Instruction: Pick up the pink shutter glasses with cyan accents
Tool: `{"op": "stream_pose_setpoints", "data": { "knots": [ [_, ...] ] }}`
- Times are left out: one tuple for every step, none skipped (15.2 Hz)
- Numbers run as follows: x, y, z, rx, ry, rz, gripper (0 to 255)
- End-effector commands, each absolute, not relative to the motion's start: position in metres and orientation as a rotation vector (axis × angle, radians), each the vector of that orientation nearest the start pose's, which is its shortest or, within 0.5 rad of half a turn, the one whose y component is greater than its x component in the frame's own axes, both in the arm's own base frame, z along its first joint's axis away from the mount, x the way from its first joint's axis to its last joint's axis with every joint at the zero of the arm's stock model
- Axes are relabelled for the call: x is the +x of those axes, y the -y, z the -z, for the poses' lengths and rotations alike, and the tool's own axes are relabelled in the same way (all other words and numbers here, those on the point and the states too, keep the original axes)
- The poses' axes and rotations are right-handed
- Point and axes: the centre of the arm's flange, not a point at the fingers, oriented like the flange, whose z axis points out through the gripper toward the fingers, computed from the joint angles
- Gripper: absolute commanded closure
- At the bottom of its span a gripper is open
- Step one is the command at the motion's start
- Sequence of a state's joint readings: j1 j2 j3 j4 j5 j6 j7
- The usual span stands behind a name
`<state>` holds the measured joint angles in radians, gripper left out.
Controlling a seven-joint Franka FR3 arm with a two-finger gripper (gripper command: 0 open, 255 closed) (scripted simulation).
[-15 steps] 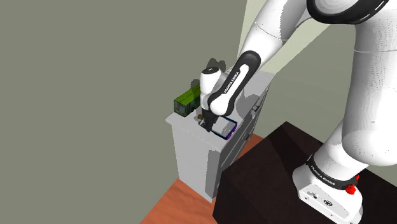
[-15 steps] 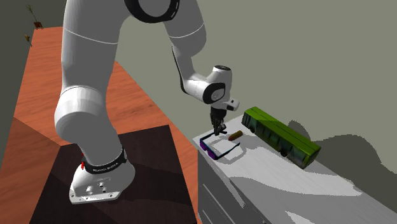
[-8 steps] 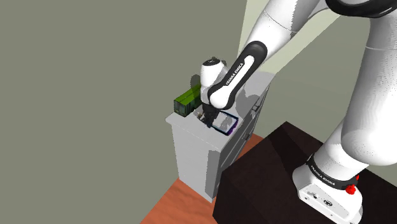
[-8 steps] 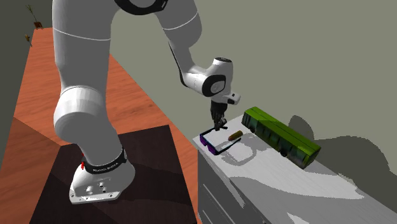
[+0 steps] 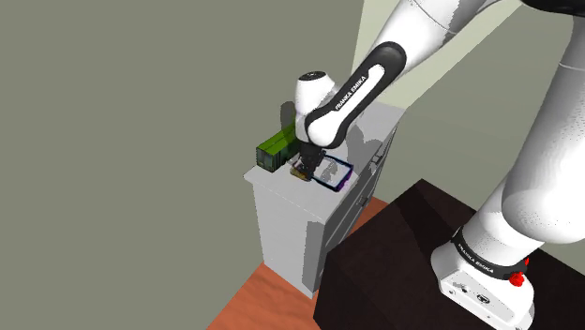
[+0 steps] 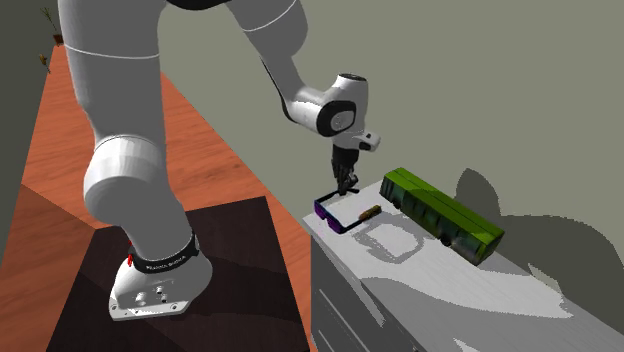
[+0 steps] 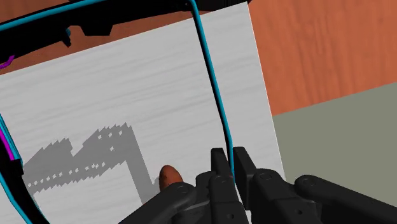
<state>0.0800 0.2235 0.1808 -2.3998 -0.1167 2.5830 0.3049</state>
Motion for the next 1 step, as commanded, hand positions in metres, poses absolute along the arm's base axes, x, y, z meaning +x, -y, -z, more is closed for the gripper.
{"op": "stream_pose_setpoints", "data": {
  "knots": [
    [0.478, -0.1326, -0.2245, -3.169, 0.083, -0.045, 255]
  ]
}}
